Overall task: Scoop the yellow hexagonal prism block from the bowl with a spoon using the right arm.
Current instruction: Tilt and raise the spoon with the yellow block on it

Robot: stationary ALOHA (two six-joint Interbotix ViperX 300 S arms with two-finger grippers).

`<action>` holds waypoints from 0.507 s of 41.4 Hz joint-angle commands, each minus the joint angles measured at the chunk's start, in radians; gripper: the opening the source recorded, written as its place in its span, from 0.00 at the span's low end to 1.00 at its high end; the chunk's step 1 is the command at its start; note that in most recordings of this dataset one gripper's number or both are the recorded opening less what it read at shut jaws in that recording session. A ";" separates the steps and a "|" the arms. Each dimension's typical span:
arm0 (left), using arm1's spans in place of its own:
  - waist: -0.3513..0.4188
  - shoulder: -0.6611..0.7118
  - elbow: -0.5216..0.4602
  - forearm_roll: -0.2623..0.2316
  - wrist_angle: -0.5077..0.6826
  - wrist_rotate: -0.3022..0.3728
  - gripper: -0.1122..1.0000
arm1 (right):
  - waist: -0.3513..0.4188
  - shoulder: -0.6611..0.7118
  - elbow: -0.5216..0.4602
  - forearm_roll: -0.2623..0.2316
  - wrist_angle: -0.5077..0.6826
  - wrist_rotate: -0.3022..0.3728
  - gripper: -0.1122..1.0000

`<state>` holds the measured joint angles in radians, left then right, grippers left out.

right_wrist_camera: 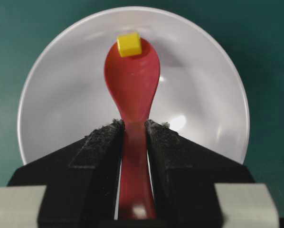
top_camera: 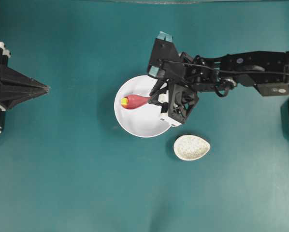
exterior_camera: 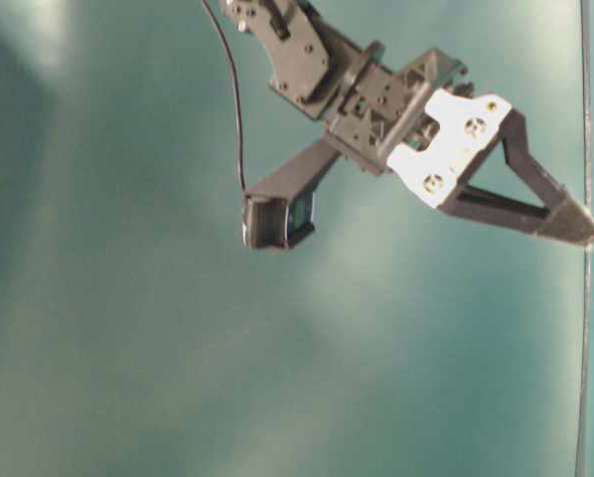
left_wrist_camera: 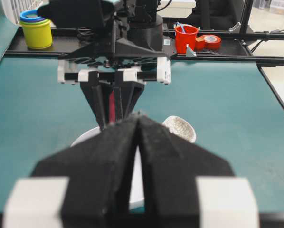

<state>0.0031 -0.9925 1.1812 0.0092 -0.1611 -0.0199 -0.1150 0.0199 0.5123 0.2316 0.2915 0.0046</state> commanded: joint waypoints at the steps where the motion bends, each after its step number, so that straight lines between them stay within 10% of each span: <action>1: 0.000 0.006 -0.028 0.003 -0.005 -0.002 0.10 | 0.006 -0.048 0.009 -0.002 -0.043 0.002 0.30; 21: 0.000 0.005 -0.028 0.003 0.000 -0.002 0.10 | 0.031 -0.193 0.178 0.003 -0.357 0.008 0.30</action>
<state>0.0031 -0.9925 1.1796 0.0092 -0.1580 -0.0199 -0.0874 -0.1212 0.6903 0.2332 -0.0337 0.0107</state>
